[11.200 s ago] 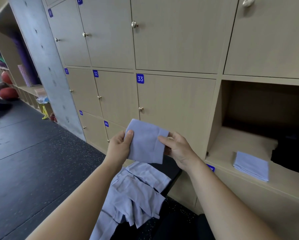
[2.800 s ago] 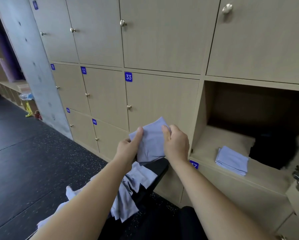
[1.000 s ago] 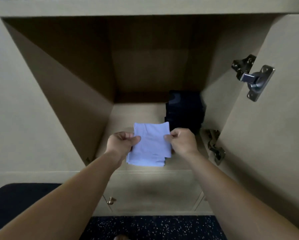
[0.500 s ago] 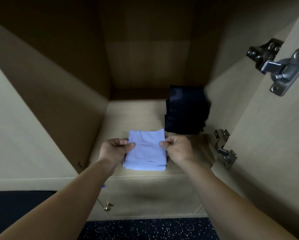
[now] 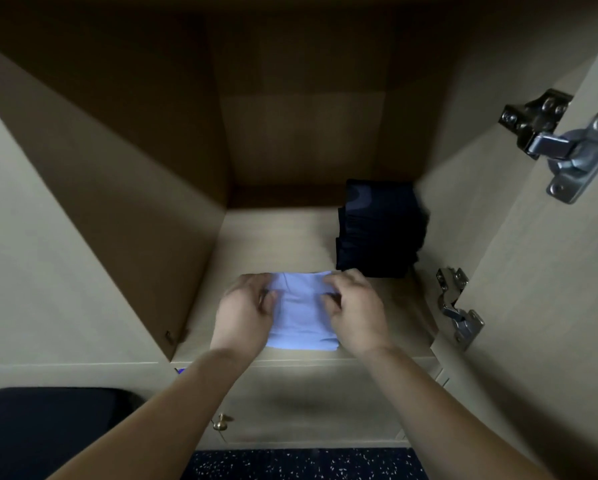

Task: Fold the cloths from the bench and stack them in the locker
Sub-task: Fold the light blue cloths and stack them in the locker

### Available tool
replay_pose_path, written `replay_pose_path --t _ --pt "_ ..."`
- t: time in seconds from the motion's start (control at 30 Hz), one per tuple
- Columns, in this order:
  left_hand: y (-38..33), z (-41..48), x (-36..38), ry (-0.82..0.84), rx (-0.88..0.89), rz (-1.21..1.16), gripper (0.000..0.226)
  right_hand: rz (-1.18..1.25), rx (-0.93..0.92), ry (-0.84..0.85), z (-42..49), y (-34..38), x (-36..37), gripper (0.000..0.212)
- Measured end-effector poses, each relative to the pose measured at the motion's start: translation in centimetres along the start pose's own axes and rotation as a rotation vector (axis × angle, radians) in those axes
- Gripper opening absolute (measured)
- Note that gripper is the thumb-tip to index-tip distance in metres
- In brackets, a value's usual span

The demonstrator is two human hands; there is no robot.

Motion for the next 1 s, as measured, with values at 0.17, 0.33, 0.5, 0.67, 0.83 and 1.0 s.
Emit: replay_pose_path --t 0.17,0.33,0.5,0.67,0.83,1.0 --pt "0.3 -0.5 3.2 0.257 0.252 0.384 0.046 -0.217 -0.160 0.310 -1.0 0.7 2.1 0.049" --pt "1.9 -0.6 4.1 0.393 0.205 0.276 0.052 -0.139 -0.027 0.340 -1.7 -0.9 3.1 0.049" --pt "2.5 -0.5 4.3 0.419 0.153 0.193 0.051 -0.105 -0.011 0.293 -2.1 -1.0 3.5 0.049" --pt "1.5 -0.4 2.7 0.398 0.080 0.213 0.052 -0.106 0.018 0.298 -1.6 0.3 2.1 0.048" --pt "-1.0 -1.9 -2.5 0.337 0.133 0.504 0.058 -0.214 0.056 0.249 -1.8 2.9 -1.7 0.039" --pt "-2.3 -5.5 -9.7 0.294 0.079 0.605 0.060 -0.247 -0.017 0.252 -3.8 8.5 -5.2 0.036"
Point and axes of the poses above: each hand's wrist, its own z-axis towards the middle knuckle, its own x-axis out of the palm, y = z × x, the point moved 5 cm from there along z, towards the middle knuckle, and after that the axes turned 3 degrees about -x, right-handed, at the moved point
